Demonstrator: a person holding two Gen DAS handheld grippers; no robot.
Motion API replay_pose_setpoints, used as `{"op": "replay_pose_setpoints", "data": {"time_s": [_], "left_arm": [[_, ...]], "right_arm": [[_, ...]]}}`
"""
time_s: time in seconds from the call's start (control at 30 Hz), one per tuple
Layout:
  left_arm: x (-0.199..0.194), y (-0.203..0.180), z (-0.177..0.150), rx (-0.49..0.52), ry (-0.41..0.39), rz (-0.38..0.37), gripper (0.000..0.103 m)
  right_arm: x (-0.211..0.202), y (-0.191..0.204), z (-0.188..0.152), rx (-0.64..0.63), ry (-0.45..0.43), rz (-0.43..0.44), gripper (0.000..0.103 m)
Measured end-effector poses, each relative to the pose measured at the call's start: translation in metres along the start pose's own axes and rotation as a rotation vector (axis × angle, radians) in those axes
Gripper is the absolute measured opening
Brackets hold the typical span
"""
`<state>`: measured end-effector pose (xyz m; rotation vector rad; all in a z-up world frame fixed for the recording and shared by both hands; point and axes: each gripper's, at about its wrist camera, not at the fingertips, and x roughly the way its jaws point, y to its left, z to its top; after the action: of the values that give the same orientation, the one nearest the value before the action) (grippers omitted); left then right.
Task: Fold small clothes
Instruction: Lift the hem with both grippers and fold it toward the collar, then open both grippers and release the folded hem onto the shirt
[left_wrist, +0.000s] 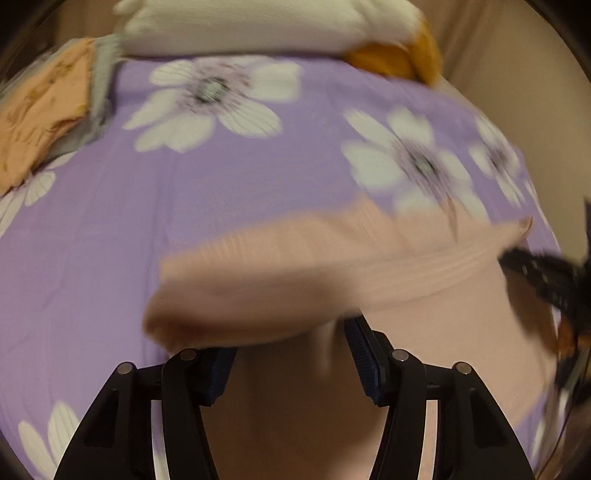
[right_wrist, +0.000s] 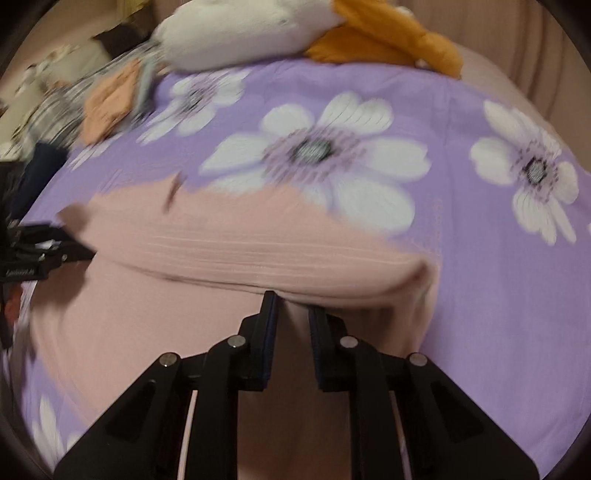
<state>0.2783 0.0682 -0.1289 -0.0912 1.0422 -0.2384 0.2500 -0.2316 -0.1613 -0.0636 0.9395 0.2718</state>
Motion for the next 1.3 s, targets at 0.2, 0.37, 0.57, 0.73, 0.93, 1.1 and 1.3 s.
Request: {"op": "replay_pose_setpoints", "data": {"time_s": [0.2, 0.37, 0.57, 0.73, 0.93, 1.1, 1.3], "left_arm": [[-0.015, 0.013, 0.015, -0.099, -0.048, -0.038, 0.058], [-0.040, 0.006, -0.035, 0.000, -0.012, -0.066, 0.058], [-0.059, 0.001, -0.096, 0.076, -0.004, -0.076, 0.058], [-0.072, 0.016, -0.132, -0.009, 0.019, -0.091, 0.058], [-0.097, 0.041, -0.152, -0.161, -0.015, -0.149, 0.064], [-0.084, 0.053, -0.142, -0.269, -0.010, -0.245, 0.070], [-0.057, 0.056, -0.112, -0.349, 0.000, -0.386, 0.070]], "right_arm": [[-0.014, -0.023, 0.036, 0.157, -0.102, -0.002, 0.021], [-0.046, -0.022, -0.002, 0.107, -0.073, 0.042, 0.021], [-0.068, -0.023, -0.083, 0.082, 0.000, 0.045, 0.020], [-0.071, -0.033, -0.125, 0.143, 0.036, 0.014, 0.015], [-0.097, -0.028, -0.129, 0.204, -0.012, 0.053, 0.025], [-0.111, -0.006, -0.121, 0.211, -0.069, 0.140, 0.033], [-0.094, 0.021, -0.108, 0.213, -0.059, 0.218, 0.036]]}}
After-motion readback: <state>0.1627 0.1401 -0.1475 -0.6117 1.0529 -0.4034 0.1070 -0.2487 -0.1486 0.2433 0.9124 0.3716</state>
